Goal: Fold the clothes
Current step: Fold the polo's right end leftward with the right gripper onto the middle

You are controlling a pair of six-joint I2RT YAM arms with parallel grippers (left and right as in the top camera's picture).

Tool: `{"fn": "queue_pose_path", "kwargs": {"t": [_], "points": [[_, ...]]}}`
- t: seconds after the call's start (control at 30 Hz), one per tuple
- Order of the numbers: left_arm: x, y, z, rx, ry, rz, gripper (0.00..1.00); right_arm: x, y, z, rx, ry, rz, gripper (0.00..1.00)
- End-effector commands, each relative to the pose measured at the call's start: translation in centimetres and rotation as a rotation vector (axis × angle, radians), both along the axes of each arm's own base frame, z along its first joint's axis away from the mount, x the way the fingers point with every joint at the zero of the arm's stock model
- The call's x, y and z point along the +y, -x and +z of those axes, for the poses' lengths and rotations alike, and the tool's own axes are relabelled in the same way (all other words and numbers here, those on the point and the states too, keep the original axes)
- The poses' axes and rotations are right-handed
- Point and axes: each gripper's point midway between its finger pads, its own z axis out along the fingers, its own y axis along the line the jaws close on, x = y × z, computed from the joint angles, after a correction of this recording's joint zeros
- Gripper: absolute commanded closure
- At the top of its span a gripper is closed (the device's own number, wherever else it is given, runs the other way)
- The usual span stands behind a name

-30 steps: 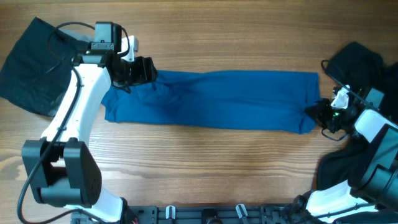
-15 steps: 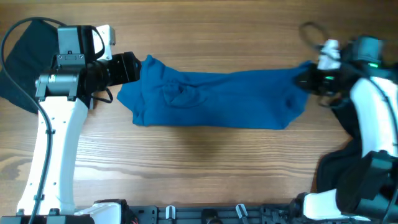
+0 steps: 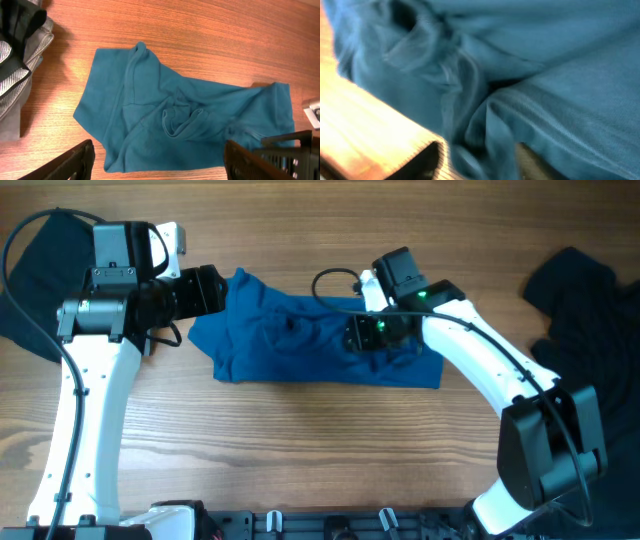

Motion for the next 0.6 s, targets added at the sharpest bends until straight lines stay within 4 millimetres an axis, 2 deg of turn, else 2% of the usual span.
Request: {"fn": "queue_pose_path", "kwargs": {"t": [0.0, 0.07, 0.1, 0.17, 0.23, 0.27, 0.3, 0.37, 0.4, 0.47, 0.53, 0.57], "points": [[0.4, -0.2, 1.2, -0.039, -0.019, -0.008, 0.12, 0.2, -1.0, 1.5, -0.064, -0.01, 0.005, 0.33], [0.4, -0.2, 1.1, -0.037, -0.019, -0.008, 0.12, -2.8, -3.0, 2.2, -0.095, 0.044, -0.142, 0.28], [0.4, -0.2, 1.0, -0.034, -0.018, -0.008, 0.12, -5.2, -4.0, 2.2, -0.099, 0.077, -0.226, 0.29], [0.4, -0.1, 0.9, -0.028, -0.019, -0.008, 0.12, -7.3, -4.1, 1.6, -0.058, 0.08, -0.271, 0.32], [0.4, 0.0, 0.8, -0.024, -0.019, -0.008, 0.12, -9.4, -3.3, 0.2, 0.002, 0.131, -0.282, 0.19], [0.4, 0.0, 0.8, -0.023, -0.019, -0.008, 0.12, -10.1, -3.2, -0.5, 0.021, 0.154, -0.295, 0.18], [0.4, 0.0, 0.8, -0.021, -0.019, -0.008, 0.12, -10.4, -3.5, -1.1, 0.017, 0.157, -0.293, 0.19], [0.4, 0.0, 0.8, -0.021, -0.019, -0.008, 0.12, -10.4, -4.3, -2.6, 0.0, 0.163, -0.267, 0.27], [0.4, 0.0, 0.8, -0.02, -0.019, -0.008, 0.12, -10.3, -4.4, -3.8, 0.02, 0.164, -0.265, 0.35], [0.4, 0.1, 0.7, -0.014, -0.019, -0.008, 0.12, -9.9, -3.9, -5.7, 0.076, 0.155, -0.25, 0.47], [0.4, 0.2, 0.6, -0.008, -0.019, -0.008, 0.12, -9.4, -3.0, -7.3, 0.138, 0.142, -0.23, 0.49], [0.4, 0.3, 0.6, -0.006, -0.019, -0.008, 0.12, -8.7, -2.6, -7.4, 0.162, 0.103, -0.212, 0.54]]}}
